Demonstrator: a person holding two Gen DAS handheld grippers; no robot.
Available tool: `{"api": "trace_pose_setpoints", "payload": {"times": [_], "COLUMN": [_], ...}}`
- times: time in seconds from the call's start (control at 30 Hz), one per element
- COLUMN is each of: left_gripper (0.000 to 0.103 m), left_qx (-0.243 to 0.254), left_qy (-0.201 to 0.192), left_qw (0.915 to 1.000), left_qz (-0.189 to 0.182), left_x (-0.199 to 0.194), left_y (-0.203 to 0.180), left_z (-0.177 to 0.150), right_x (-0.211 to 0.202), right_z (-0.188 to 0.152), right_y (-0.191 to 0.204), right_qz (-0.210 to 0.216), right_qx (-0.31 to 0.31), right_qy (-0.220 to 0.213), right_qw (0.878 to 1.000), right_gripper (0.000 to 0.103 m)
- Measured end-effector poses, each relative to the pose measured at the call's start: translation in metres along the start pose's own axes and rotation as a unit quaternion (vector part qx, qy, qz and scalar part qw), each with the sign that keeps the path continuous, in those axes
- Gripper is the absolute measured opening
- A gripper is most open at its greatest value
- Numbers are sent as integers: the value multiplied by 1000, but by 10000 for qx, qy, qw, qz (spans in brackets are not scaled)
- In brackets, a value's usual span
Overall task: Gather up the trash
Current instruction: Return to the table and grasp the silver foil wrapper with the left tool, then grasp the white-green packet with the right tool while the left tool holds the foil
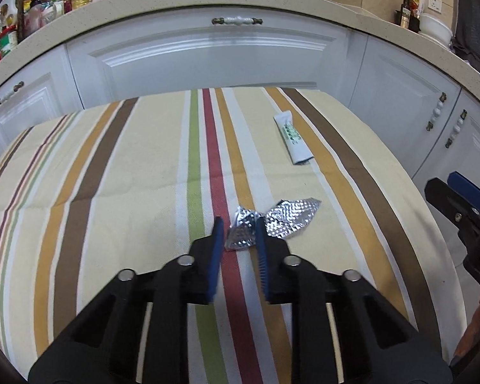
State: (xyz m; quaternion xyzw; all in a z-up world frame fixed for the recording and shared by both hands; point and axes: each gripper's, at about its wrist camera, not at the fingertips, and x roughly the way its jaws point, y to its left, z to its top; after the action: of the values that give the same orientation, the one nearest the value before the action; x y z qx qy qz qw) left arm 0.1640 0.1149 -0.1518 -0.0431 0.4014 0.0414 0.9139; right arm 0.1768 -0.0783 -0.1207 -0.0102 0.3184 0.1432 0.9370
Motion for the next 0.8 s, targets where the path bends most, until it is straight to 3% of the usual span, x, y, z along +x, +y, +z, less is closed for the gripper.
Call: {"api": "trace_pose_setpoints", "payload": {"times": [0.07,0.13,0.27,0.5,0.8], "left_gripper": [13,3,3,3,3], "left_qx": [-46,-37,-135,-385,-893], "left_qy": [1,-38,-116,-309,-412], "left_qw": [9999,9998,9998,9985,9917], "left_qz": [-108,-207,-134,234,826], "left_x": [1,0,-4,-19,-24], "left_y": [2,2,8,33,96], "left_z": [0,0,-2,-1,8], "right_x": [1,2,4,16,51], "right_z": [1,1,1,9,29], "right_y": [3,5,10,28,60], "right_qz": [10,20,48,175,280], "right_qx": [-19,-41,-69,-156,-249], "right_qy": [13,17,40,11,56], "right_qw": [10000,10000,10000,9997,9993], "right_gripper": [57,57,57,57,57]}}
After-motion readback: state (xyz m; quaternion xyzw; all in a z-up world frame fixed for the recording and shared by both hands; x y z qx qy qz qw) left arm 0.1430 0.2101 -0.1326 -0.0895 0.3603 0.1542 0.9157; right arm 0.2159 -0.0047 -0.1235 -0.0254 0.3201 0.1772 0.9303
